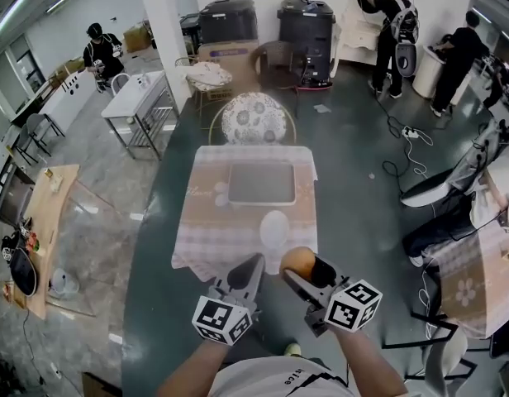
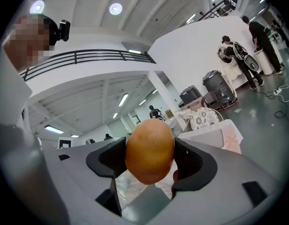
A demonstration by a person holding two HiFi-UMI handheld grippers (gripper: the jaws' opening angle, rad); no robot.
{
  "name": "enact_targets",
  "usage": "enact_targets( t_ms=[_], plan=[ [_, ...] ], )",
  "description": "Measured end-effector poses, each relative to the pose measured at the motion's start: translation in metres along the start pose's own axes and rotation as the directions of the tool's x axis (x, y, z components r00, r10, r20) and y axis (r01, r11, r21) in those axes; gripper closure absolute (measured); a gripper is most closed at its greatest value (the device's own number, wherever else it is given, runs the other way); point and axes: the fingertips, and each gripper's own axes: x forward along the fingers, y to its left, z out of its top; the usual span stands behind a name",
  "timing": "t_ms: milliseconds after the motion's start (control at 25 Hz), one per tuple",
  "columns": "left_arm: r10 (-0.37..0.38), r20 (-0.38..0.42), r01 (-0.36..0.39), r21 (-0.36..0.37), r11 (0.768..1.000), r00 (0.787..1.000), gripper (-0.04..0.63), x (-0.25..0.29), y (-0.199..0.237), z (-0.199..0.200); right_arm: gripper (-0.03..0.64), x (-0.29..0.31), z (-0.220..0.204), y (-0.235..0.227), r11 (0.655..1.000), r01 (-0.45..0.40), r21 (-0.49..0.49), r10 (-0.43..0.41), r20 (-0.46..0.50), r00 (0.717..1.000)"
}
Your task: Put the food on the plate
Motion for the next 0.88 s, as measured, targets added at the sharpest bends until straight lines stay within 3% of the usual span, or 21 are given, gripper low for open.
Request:
enact_targets(
  t_ms=[400, 640, 880],
  plan=[
    [-0.100, -0.092, 0.100, -0.006, 0.995, 0.991, 0.589, 0.054, 0.089, -0.040, 0.322, 0.088, -0.035, -0.064, 0.982, 0.180, 0.062, -0.176, -0.061, 0.983],
    [-0.132, -0.128, 0.129, -0.032, 0.991, 0.983, 0.589, 0.073, 0.104, -0.062, 0.322, 0.106, -0.063, -0.112, 0.955, 0.291, 0.051, -0.283, -0.127, 0.951],
    [-0.132, -0.166, 0.124, -0.057, 0.991, 0.977, 0.589, 0.092, 0.119, -0.086, 0.322, 0.129, -0.089, -0.159, 0.937, 0.341, 0.079, -0.321, -0.188, 0.928]
  ],
)
